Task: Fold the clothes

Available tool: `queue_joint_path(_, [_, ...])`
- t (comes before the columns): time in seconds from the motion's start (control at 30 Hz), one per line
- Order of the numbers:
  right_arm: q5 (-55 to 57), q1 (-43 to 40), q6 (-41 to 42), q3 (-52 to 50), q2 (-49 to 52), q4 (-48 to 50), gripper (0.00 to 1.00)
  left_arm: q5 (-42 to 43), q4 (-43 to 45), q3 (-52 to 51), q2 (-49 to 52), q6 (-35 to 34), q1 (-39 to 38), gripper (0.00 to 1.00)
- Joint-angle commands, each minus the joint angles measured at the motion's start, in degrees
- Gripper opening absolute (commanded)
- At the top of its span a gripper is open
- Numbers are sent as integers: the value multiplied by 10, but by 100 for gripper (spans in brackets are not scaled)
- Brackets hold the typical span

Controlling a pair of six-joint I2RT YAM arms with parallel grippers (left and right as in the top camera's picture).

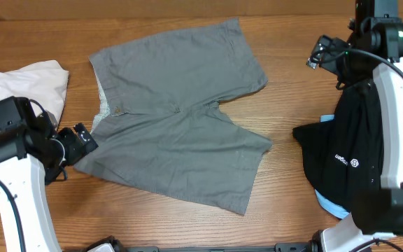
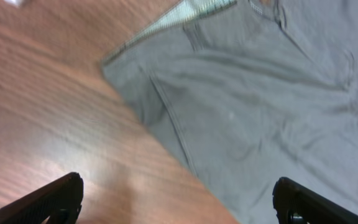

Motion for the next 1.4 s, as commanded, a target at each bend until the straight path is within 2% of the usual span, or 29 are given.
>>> queue_joint_path(0.0, [20, 2, 21, -34, -69, -6, 100, 31, -26, 9, -22, 12, 0, 100])
queue_joint_path(0.17, [16, 2, 9, -158, -199, 20, 100, 35, -52, 9, -25, 11, 0, 100])
queue_joint_path(0.23, [-32, 3, 6, -264, -282, 48, 100, 35, -65, 9, -25, 11, 0, 100])
queue_joint_path(0.4, [-152, 35, 5, -467, -410, 100, 100, 30, -96, 9, -25, 11, 0, 100])
queue_joint_path(0.57, [-258, 100, 20, -593, -430, 130, 100, 35, -92, 8, -25, -5, 0, 100])
queue_joint_path(0.77, [-345, 123, 247, -712, -426, 262, 100, 35, -69, 6, -23, -11, 0, 100])
queue_joint_path(0.9, [-249, 183, 415, -759, -430, 296, 100, 35, -57, -5, -23, -11, 0, 100])
queue_joint_path(1.0, [-173, 286, 544, -762, -431, 303, 100, 35, -49, -12, -23, -22, 0, 100])
queue_joint_path(1.03, [-143, 344, 597, -762, -431, 316, 100, 35, -48, -13, -23, -24, 0, 100])
queue_joint_path(1.17, [-7, 503, 733, -762, -426, 381, 100, 35, -46, -13, -23, -24, 0, 100])
queue_joint_path(1.27, [111, 579, 800, -762, -405, 419, 100, 35, -46, -13, -23, -23, 0, 100])
queue_joint_path(1.37, [147, 602, 844, -762, -369, 424, 100, 34, -43, -13, -23, -23, 0, 100])
